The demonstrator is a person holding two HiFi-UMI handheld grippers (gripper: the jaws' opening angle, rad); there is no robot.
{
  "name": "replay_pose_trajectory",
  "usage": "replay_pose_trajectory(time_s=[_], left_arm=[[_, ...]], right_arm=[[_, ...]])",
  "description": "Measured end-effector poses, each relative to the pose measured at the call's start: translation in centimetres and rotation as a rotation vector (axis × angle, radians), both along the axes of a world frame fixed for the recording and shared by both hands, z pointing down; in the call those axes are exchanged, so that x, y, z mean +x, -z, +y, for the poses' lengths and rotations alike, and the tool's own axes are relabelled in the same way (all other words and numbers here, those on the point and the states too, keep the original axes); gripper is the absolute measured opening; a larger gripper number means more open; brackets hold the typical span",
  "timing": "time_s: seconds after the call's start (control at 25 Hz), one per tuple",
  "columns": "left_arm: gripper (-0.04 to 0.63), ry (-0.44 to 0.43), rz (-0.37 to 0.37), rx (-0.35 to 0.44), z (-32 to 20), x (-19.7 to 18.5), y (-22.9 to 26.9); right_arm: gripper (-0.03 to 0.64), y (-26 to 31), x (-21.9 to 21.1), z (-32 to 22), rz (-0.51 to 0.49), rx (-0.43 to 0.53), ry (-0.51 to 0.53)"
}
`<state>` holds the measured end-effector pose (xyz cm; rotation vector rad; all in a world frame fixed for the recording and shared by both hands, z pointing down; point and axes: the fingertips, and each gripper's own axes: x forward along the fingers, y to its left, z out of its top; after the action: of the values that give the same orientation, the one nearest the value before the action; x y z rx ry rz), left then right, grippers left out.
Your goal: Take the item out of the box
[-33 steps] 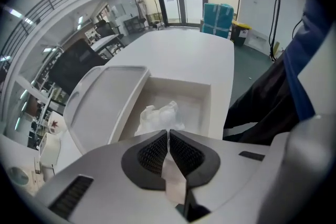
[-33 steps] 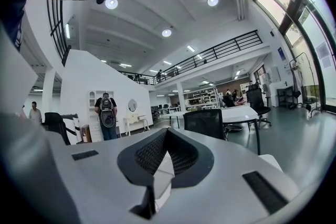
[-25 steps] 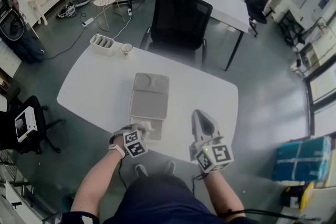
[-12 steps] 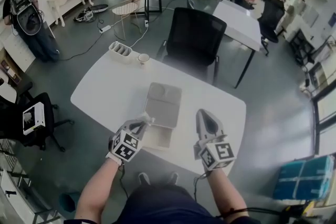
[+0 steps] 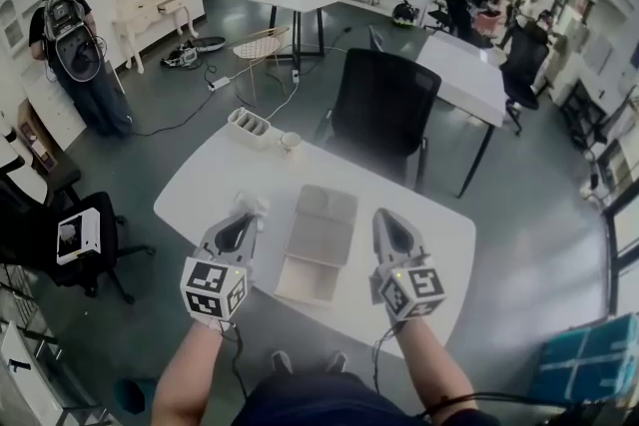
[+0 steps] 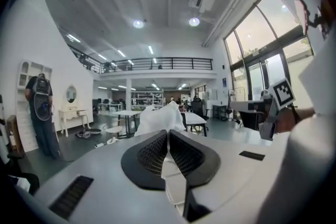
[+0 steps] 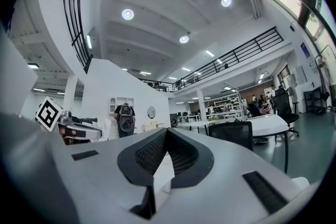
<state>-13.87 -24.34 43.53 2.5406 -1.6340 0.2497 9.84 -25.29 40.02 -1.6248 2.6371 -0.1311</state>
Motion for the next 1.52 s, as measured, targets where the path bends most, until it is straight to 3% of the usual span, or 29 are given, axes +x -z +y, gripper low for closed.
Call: replay_pose_trajectory(time_s=[0.2,0.36,0.92,1.52], left_arm=[[0.04,0.076,0.057,0.122,1.2,-1.6,5.2],[0.04,0.117,0.085,0.169,1.5,-2.9,7.2],[0.04,0.128,0.158,0.217,2.0,-3.8,8.4],[0.04,0.096,0.177,0.214,1.3,-2.0,7.8]], right_arm=[[0.008,1.7,-1.0,-0.2,0.004,0.028,0.014],[0.008,2.5,-1.3,-0.5,0.004,0.039,0.021],[0.008,3.7,-1.2,-0.8,-0.003,0.099,0.047],[0.008,3.5,0.5,-0.7,0.011,0.099,0.021]])
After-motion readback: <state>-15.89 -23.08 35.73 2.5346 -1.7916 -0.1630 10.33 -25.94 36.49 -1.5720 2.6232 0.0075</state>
